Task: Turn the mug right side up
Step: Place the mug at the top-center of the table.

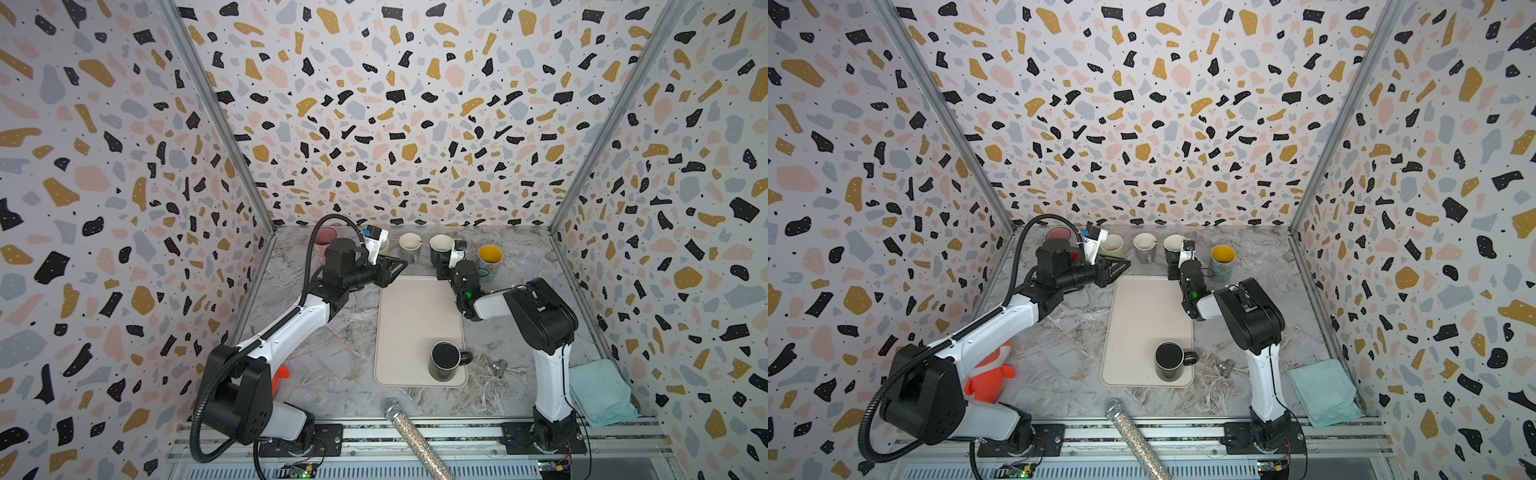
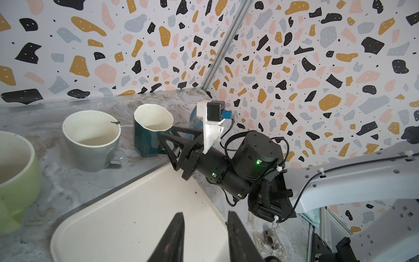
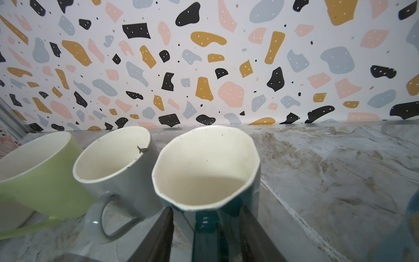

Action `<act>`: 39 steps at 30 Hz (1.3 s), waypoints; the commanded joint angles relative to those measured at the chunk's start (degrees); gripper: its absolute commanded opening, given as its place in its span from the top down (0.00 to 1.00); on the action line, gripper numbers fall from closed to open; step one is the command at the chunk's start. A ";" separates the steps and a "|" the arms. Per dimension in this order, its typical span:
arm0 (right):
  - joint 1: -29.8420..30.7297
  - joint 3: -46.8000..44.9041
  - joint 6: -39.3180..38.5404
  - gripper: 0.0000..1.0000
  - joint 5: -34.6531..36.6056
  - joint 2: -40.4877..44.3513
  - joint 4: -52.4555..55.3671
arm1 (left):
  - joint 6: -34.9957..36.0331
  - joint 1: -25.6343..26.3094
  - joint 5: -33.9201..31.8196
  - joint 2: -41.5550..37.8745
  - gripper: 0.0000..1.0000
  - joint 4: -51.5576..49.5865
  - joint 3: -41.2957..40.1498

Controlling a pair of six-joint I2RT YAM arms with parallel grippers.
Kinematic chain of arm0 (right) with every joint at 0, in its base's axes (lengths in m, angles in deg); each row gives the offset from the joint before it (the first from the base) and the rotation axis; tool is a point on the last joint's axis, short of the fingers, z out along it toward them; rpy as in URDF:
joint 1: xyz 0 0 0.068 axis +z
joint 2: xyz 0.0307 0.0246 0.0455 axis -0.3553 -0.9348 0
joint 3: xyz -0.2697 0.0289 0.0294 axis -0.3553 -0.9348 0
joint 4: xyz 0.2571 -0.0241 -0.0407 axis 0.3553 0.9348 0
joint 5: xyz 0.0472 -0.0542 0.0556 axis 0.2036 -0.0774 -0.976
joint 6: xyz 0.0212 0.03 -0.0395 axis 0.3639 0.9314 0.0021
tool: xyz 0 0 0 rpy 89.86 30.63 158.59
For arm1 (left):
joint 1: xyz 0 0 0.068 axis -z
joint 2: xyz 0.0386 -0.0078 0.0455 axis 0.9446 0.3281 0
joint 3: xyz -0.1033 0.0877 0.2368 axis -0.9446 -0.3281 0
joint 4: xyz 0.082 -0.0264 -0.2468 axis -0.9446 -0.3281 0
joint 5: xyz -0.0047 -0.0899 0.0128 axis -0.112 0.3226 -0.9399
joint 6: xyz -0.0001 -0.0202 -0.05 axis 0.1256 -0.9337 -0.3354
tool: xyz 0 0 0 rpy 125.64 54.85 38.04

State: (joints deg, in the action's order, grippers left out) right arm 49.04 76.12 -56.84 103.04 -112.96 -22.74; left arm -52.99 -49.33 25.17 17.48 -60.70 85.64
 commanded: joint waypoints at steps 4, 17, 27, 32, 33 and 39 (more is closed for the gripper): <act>0.37 -2.78 0.70 0.45 0.30 6.69 -0.14 | -0.25 -0.34 -0.64 -2.91 0.67 2.75 -1.50; 4.08 -10.56 0.51 0.42 0.88 23.47 8.95 | -5.90 -0.68 -5.30 -4.73 0.69 3.54 -4.27; 4.14 11.88 4.86 0.36 -16.72 38.06 73.99 | -20.43 -2.89 -7.82 -4.78 0.00 13.47 -7.60; 4.76 9.10 7.23 0.34 -14.73 46.34 83.27 | -25.95 -3.30 -14.37 -4.42 0.00 6.49 -4.33; 4.82 8.23 7.91 0.34 -13.94 47.75 83.88 | -26.84 -3.25 -15.38 -3.93 0.00 1.96 -2.32; 5.16 6.97 10.03 0.34 -14.39 50.96 83.93 | -43.43 -3.47 -24.76 -6.27 0.00 -5.09 -1.42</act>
State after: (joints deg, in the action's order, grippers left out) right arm 53.76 83.20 -48.73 88.96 -63.02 57.34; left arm -86.19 -52.43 6.09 13.66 -64.35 85.03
